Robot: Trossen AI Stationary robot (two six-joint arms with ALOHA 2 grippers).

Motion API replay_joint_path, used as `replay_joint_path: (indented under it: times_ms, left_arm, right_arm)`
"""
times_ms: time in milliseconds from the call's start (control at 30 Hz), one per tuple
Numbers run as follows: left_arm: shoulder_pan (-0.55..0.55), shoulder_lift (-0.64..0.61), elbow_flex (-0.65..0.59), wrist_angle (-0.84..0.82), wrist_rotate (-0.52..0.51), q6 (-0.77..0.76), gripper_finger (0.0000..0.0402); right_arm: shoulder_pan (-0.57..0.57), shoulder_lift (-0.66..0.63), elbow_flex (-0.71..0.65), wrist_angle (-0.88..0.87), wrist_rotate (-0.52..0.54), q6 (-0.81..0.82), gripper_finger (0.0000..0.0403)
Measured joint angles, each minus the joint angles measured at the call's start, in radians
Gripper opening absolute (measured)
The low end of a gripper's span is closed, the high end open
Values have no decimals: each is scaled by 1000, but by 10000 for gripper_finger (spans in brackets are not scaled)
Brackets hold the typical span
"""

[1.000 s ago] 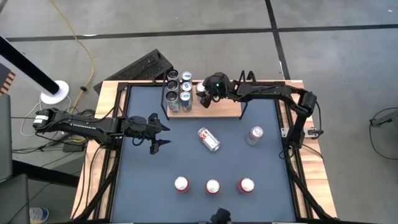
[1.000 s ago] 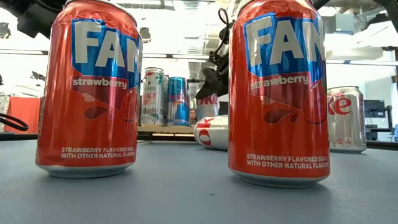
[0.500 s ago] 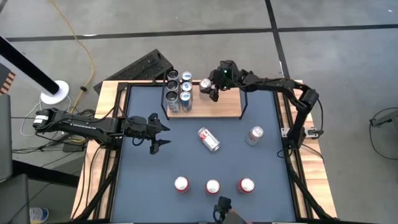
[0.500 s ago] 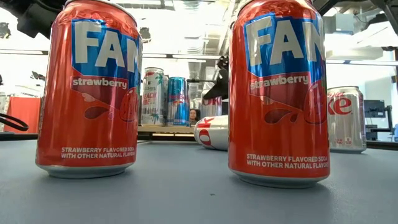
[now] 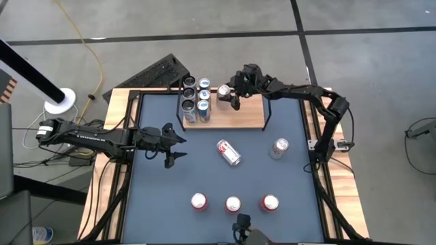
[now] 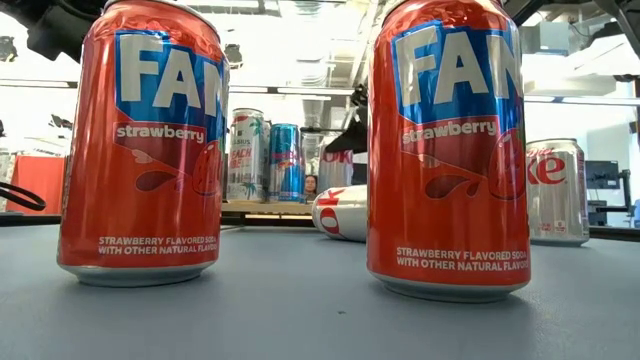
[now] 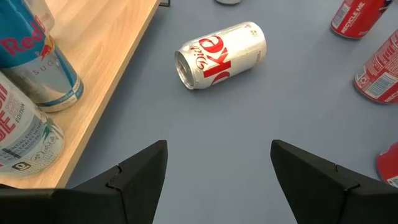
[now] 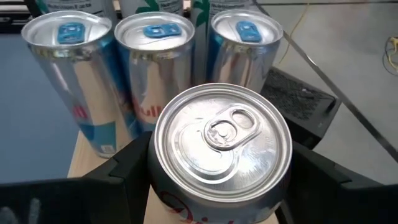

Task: Place canned beverage on shelf
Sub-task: Put the left silver soda can on the shelf

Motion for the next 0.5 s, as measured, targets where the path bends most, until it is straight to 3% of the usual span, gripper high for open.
replay_joint_path:
  times_ms: [500]
  left_arm:
    - [0,0,0,1,0,1,275]
  right_arm:
    - [-27,2,1,31,-54,33,281]
